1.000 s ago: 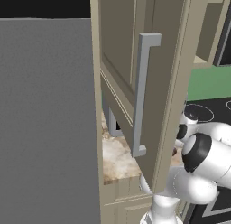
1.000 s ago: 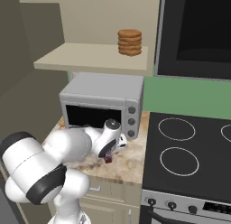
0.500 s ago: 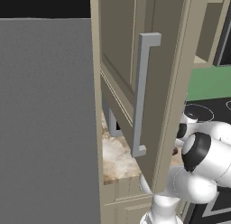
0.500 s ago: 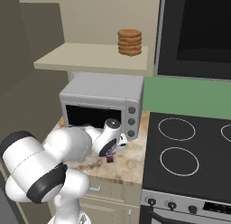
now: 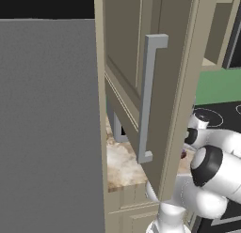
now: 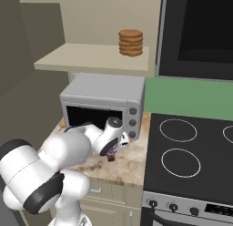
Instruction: Pick the bar and boxed food from the counter and place them in the cabinets closest to them.
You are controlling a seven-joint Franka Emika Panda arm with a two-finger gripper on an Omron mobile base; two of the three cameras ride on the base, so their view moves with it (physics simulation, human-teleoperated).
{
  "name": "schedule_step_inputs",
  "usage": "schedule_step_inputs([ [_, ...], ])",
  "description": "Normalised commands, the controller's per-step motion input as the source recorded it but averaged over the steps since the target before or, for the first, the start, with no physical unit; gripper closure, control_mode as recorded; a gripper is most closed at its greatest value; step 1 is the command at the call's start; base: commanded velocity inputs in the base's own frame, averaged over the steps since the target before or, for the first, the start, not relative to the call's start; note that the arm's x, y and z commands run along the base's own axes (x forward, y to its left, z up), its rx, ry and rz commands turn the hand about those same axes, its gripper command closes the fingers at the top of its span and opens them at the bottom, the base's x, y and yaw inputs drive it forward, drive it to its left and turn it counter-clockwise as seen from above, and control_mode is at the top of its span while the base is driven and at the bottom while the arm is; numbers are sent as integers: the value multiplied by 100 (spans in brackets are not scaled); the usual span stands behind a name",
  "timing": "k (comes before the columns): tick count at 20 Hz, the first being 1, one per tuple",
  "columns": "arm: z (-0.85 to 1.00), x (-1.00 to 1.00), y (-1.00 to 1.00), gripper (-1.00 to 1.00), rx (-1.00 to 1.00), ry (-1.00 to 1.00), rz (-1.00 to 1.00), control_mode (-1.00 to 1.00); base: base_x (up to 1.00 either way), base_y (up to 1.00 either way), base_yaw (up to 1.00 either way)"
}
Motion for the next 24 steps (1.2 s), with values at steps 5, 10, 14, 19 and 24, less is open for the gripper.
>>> schedule_step_inputs([
  [5,54,-1,0,100,4,-2,0,-100,0,0,0],
  [10,61,-3,0,100,4,0,0,-100,0,0,0],
  [14,63,-15,0,100,4,0,0,-100,0,0,0],
  [19,61,-30,0,100,4,0,0,-100,0,0,0],
  [24,68,-27,0,100,4,0,0,-100,0,0,0],
])
